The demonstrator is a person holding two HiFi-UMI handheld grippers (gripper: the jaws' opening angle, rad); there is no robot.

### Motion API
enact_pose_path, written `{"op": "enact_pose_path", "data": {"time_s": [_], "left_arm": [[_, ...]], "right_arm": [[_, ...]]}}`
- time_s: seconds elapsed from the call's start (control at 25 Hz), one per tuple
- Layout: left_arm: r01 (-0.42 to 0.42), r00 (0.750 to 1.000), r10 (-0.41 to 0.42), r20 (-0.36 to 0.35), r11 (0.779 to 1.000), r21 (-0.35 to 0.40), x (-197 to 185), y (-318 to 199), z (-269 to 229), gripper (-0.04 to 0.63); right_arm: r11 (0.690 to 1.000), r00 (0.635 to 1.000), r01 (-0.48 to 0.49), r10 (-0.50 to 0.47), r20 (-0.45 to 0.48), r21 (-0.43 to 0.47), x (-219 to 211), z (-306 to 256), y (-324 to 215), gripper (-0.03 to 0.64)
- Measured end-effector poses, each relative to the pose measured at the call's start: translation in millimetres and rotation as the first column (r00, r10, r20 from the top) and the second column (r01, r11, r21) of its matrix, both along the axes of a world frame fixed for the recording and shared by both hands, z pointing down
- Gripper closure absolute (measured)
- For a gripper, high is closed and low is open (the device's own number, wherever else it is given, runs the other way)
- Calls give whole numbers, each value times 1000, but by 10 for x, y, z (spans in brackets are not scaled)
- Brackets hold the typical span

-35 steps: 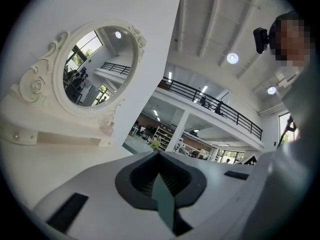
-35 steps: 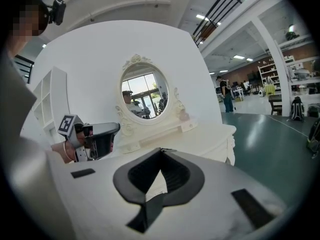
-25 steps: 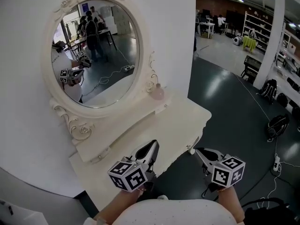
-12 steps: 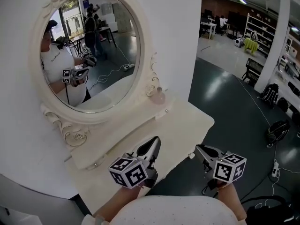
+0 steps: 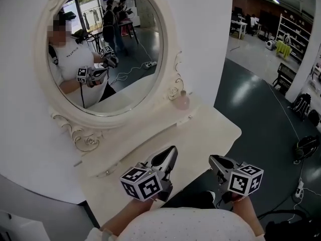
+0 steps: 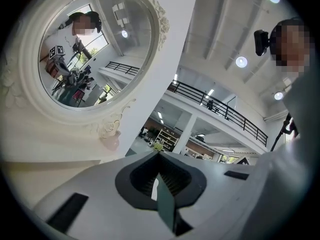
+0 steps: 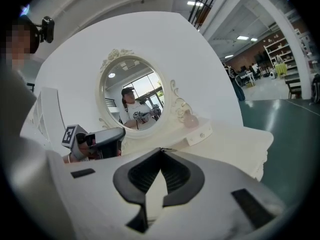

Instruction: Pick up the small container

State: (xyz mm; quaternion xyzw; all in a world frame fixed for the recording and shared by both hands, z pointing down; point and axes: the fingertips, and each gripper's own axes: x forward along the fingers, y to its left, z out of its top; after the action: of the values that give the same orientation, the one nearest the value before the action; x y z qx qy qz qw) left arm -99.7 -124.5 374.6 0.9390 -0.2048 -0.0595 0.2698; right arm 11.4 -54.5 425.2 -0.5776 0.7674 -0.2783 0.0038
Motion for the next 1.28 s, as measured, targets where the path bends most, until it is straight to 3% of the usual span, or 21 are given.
{"op": "enact_pose_path", "data": {"time_s": [0.32,0.52,0.68,0.88,1.12,1.28], "left_arm": [[114,993,-113,16,993,-12,25,-399,95,592],[199,980,-198,-23,980,5,209,-728,53,594],[312,950,-312,-28,950,-13,340,-1079,66,594],[441,896,-442,-26,897,-35,499,-1430,63,594],[507,862,-507,17,861,-36,747,-1615,175,594],[581,814,-580,37,813,-47,786,-1677,258,594]], "right_arm": [[991,991,133,-133,31,-6,66,62,-579,614],[962,962,274,-274,0,-18,229,101,-1078,614],[928,928,372,-372,17,-6,419,-1,-1561,614],[871,871,489,-491,32,50,563,-183,-2023,614],[811,808,563,-581,98,162,718,-310,-2343,614],[781,791,575,-607,78,243,807,-388,-2530,614]]}}
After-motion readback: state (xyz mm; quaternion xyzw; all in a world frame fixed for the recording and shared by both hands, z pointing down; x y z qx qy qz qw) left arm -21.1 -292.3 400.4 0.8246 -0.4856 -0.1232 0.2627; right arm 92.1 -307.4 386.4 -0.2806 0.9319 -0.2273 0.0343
